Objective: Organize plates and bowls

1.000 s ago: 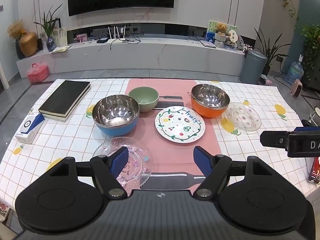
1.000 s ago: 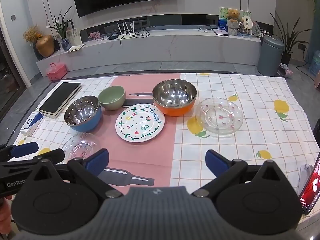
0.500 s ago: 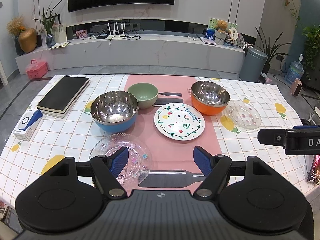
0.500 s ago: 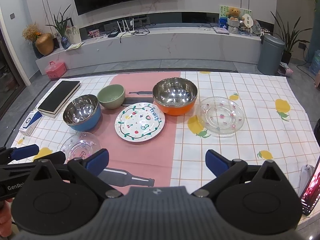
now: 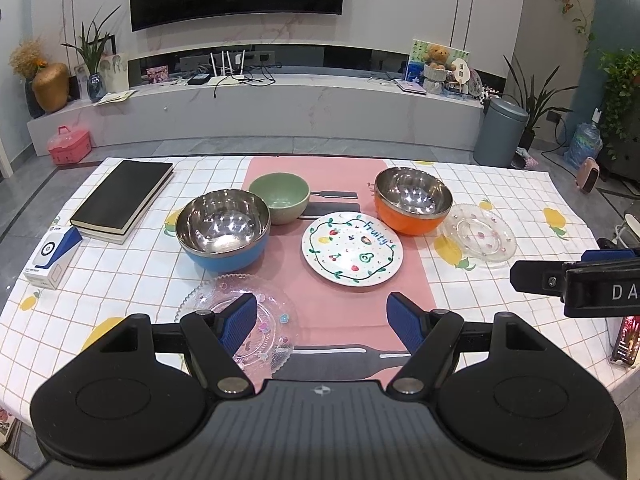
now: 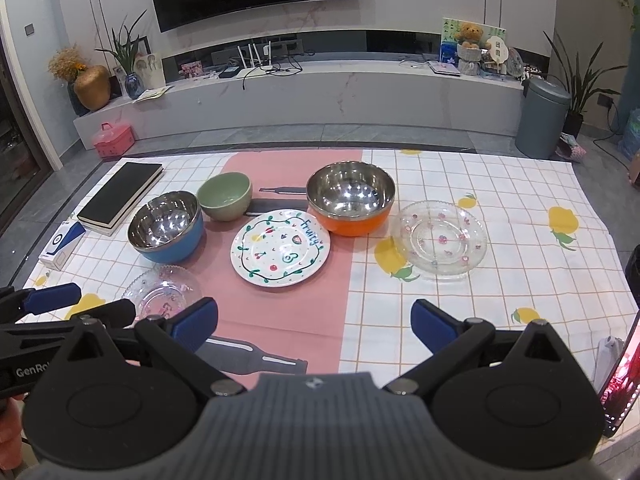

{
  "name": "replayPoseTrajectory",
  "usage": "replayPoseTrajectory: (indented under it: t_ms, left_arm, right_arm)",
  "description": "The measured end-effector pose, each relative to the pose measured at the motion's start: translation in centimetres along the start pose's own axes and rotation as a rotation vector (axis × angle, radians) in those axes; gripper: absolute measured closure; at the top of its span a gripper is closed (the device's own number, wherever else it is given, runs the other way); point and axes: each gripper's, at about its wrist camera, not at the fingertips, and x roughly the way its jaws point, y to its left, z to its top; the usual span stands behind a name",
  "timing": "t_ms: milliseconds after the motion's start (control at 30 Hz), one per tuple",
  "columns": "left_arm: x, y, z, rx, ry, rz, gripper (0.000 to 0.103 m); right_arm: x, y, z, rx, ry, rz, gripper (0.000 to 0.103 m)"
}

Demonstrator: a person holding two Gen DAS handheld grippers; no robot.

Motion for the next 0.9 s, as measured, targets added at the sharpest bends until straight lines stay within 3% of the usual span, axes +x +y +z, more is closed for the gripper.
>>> replayPoseTrajectory:
  t_ms: [467,700,900]
  left_arm:
    - [0.0,-0.4,0.8,0.007,-0.012,-0.01,0.016]
    - [1.1,-0.7,1.2,-0.002,-0.007,-0.058,0.016]
    - [3.5,-1.7,2.2,-0.01,-0.046,-0.139,0.03]
  right_arm:
    - [-0.3,-0.2,0.4,-0.003,-0.038,0.002,0.003]
    - [0.8,-1.0,0.3,0.02,-0.024,0.033,0.003]
    - [3.1,-2.3,0.5,0.014,-0.048,-0.014,0.003]
